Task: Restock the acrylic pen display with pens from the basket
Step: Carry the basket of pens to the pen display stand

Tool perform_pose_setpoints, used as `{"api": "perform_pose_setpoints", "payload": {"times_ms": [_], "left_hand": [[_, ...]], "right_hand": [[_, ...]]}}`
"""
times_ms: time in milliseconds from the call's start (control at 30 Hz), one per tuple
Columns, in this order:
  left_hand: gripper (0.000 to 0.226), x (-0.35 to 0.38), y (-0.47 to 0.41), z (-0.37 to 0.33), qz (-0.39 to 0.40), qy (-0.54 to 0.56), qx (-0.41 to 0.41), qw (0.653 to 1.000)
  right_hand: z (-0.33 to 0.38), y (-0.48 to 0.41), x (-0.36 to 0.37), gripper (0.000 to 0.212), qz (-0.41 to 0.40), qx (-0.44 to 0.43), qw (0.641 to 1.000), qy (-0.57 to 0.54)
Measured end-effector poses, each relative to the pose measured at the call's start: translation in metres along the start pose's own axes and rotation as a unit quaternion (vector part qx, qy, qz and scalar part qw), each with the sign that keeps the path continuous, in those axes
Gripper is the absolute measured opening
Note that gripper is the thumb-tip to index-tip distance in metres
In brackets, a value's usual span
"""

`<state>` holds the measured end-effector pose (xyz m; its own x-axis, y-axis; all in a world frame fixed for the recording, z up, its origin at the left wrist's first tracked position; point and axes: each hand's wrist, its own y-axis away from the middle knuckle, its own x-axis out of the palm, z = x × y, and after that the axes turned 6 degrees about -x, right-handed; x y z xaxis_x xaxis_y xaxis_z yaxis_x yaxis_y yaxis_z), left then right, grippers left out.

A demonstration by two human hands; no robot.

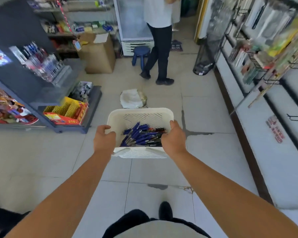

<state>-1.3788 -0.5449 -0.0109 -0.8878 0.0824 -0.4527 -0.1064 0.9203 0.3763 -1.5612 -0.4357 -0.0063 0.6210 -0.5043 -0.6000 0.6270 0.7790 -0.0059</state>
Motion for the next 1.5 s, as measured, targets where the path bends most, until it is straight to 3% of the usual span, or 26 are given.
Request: {"api": "perform_pose_setpoints", "payload": {"times_ms": [233,433,767,1033,1300,1500], "left_hand": [[0.027,0.041,-0.128,-0.084,-0.02,0.011,0.006,1.0],[0.016,0.075,-0.271,-0.151,-0.056,-0.009,0.018,0.998],[0.017,0.103,-0.477,-0.279,-0.045,0.001,0.012,0.999],[0.021,0.146,-0.61,-0.343,-0.082,0.01,-0.013,0.997],[0.021,0.172,-0.714,-0.405,-0.166,0.07,-0.102,0.978],[0.025,0.143,-0.756,-0.427,-0.223,0.105,-0.161,0.956]], "right_hand": [[0.031,-0.162,0.03,0.042,0.023,-0.028,0.999,-0.01],[0.054,-0.313,0.091,0.033,0.035,-0.002,0.999,-0.02],[0.123,-0.527,0.16,0.03,0.008,0.018,0.999,-0.034],[0.138,-0.687,0.212,0.024,0.049,-0.01,0.998,-0.043],[0.179,-0.847,0.259,0.02,0.127,-0.082,0.987,-0.046],[0.229,-0.906,0.309,0.019,0.182,-0.139,0.972,-0.046]]}}
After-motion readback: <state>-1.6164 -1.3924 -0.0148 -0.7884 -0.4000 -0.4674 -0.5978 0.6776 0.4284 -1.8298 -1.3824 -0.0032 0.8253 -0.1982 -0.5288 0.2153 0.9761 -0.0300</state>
